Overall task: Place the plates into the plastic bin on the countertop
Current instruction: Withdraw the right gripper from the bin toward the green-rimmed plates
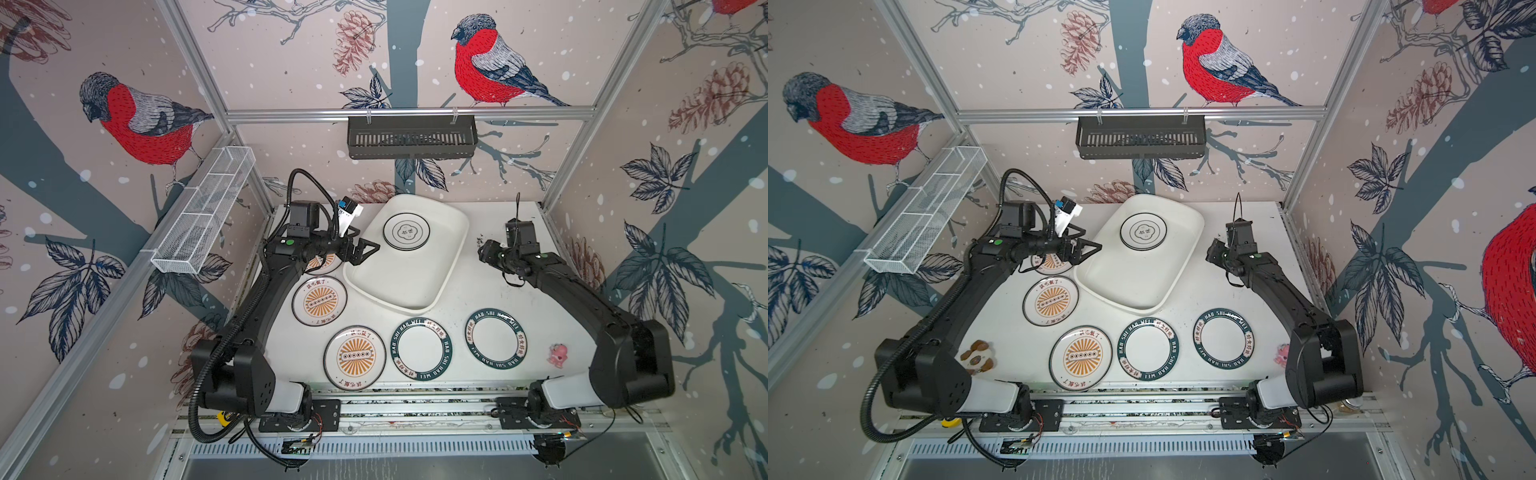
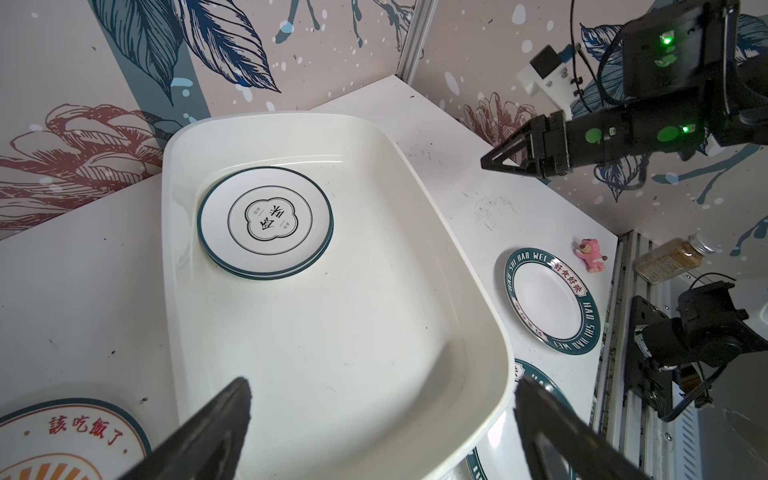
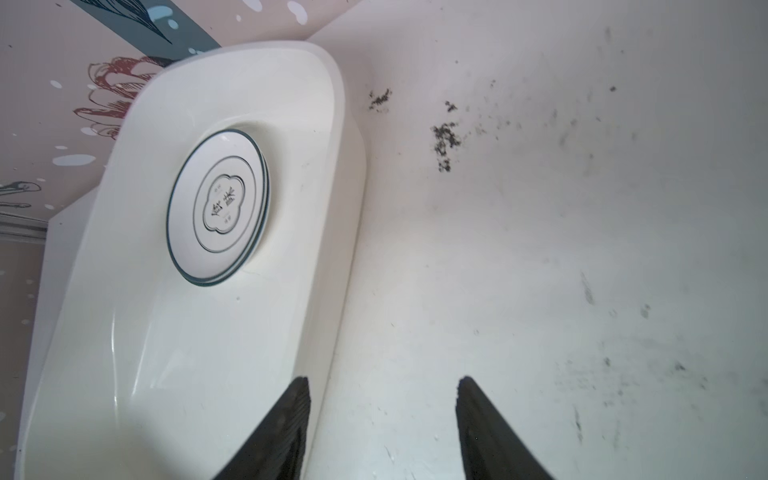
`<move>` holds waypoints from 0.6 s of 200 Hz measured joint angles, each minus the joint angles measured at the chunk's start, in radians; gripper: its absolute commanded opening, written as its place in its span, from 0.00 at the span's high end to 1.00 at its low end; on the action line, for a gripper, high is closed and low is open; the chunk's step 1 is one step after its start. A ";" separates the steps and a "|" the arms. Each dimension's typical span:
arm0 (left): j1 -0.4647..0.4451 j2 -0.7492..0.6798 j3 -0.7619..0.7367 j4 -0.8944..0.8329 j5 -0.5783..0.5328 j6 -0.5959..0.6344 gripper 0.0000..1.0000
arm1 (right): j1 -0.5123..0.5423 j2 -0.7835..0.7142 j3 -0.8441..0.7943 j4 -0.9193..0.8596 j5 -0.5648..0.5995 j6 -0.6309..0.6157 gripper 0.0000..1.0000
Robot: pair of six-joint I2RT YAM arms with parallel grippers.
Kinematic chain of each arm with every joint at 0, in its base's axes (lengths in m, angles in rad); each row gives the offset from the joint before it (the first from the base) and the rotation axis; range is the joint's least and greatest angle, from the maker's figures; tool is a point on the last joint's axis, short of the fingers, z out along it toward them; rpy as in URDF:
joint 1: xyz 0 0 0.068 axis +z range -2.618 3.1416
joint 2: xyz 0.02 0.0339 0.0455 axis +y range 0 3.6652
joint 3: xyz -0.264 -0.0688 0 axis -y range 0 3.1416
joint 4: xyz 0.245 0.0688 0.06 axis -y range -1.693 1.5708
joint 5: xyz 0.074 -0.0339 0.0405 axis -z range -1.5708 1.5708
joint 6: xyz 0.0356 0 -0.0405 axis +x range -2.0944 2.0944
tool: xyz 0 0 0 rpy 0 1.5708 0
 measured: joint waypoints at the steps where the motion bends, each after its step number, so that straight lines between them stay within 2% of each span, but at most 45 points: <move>1: 0.000 0.000 0.000 0.000 0.000 0.000 0.02 | -0.002 -0.008 -0.007 -0.002 0.002 0.000 0.42; 54: -0.031 0.011 0.005 0.001 -0.003 0.000 0.02 | -0.060 -0.249 -0.229 -0.062 -0.015 0.001 0.43; 120: -0.048 0.013 0.008 0.001 -0.004 0.000 0.02 | -0.025 -0.299 -0.236 -0.222 -0.085 -0.025 0.43</move>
